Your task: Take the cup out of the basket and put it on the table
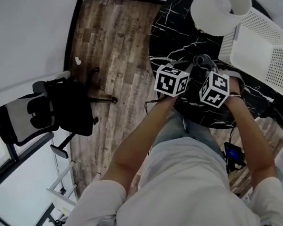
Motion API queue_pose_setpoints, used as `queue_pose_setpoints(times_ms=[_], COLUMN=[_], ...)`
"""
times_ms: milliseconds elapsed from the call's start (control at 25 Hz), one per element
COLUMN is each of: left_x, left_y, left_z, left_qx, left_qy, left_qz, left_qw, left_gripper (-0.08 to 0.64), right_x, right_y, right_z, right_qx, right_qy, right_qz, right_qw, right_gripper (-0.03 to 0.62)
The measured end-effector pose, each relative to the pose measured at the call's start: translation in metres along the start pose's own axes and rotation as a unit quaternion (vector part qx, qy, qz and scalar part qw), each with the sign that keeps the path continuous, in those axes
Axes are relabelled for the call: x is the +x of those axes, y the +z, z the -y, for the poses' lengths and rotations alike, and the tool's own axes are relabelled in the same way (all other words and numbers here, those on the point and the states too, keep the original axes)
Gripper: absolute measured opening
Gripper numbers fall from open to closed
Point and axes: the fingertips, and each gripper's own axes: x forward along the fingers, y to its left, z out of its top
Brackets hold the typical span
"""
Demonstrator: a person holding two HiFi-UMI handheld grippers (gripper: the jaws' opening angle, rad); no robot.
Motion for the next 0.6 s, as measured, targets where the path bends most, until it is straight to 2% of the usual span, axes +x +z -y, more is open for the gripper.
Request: queue_pose_setpoints(times_ms=[360, 600], left_x=[-0.018, -0.04], left_y=[0.008, 0.031], left_z=[0.014, 0.051], left_qx=[0.017, 0.055], left_qy=[-0.002, -0.015], left_qz=[0.011, 0.039], left_qw=[0.9998, 0.9976], left_gripper=[0.006, 0.006], right_x=[-0.027, -0.07], right_y=[0.004, 0.001], right_z=[0.007, 0.015], right_qx=[0.021, 0.089], right_qy=[-0.026, -0.05], right_qz=[0.038, 0.099], right_qw=[0.999, 0.99], right_gripper=[0.026, 0.023])
